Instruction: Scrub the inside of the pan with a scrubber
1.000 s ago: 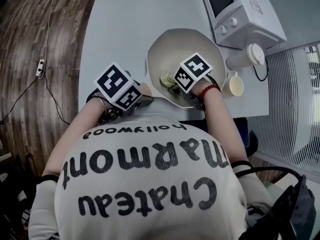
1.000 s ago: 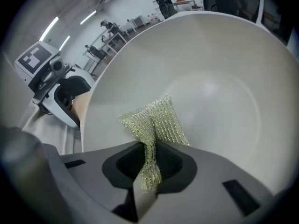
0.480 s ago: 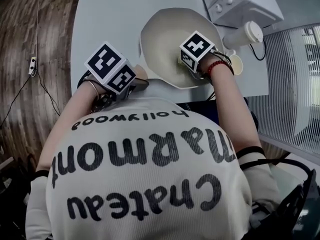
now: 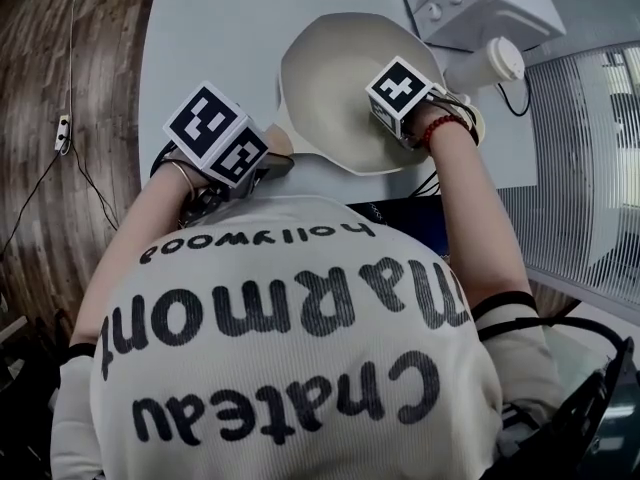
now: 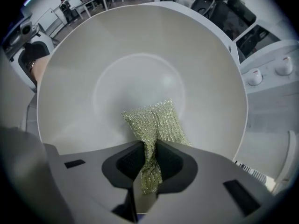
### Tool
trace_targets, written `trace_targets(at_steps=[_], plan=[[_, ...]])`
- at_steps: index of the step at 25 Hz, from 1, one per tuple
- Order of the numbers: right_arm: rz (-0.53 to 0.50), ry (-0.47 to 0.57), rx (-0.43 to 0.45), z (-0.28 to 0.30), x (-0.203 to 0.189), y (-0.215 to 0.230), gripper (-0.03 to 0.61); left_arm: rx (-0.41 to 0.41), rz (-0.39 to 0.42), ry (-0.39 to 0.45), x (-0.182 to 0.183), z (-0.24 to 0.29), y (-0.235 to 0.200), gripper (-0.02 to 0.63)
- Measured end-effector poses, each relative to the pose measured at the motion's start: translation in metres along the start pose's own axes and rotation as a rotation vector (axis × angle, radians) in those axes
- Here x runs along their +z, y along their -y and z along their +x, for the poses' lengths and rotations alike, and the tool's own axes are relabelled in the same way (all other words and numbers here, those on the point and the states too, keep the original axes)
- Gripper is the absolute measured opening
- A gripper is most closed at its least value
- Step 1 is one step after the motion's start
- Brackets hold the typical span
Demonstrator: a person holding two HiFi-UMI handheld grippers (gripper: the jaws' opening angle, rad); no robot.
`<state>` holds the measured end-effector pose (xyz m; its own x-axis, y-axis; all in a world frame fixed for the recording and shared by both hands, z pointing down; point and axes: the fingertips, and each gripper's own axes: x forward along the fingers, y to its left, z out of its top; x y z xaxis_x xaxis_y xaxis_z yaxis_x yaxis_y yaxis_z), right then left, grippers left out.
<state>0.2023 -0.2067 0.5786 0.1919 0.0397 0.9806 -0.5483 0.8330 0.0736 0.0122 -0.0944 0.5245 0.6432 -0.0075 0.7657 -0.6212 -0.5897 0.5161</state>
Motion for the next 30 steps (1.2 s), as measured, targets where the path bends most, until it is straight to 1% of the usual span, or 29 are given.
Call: trace_targets(at_steps=[4, 7, 9, 13, 22, 24, 26, 29, 30], plan=[[0.035, 0.026, 0.006, -0.002, -0.002, 0.003, 0.066, 0.001, 0.006, -0.008, -0.003, 0.001, -0.001, 0.222], [0.023, 0.051, -0.050, -0.003, 0.000, 0.020, 0.066, 0.001, 0.012, -0.012, -0.004, 0.000, -0.002, 0.215], [0.031, 0.063, -0.059, -0.005, -0.001, 0.024, 0.066, 0.002, 0.014, -0.012, -0.004, 0.001, -0.001, 0.213], [0.078, 0.087, -0.032, -0.011, -0.005, 0.020, 0.066, 0.001, 0.013, -0.011, -0.004, 0.001, -0.001, 0.213], [0.146, 0.203, -0.096, -0.029, -0.001, 0.042, 0.066, -0.005, 0.012, -0.018, -0.006, -0.003, 0.000, 0.207], [0.157, 0.212, -0.107, -0.030, -0.004, 0.041, 0.066, -0.007, 0.017, -0.020, -0.009, -0.002, 0.001, 0.204], [0.187, 0.217, -0.086, -0.030, -0.008, 0.034, 0.066, -0.014, 0.016, -0.019, -0.011, 0.001, 0.001, 0.202], [0.209, 0.259, -0.125, -0.038, -0.006, 0.043, 0.067, -0.020, 0.022, -0.018, -0.010, 0.001, -0.001, 0.201], [0.224, 0.267, -0.125, -0.042, -0.007, 0.043, 0.066, -0.023, 0.025, -0.022, -0.010, 0.000, -0.001, 0.201]])
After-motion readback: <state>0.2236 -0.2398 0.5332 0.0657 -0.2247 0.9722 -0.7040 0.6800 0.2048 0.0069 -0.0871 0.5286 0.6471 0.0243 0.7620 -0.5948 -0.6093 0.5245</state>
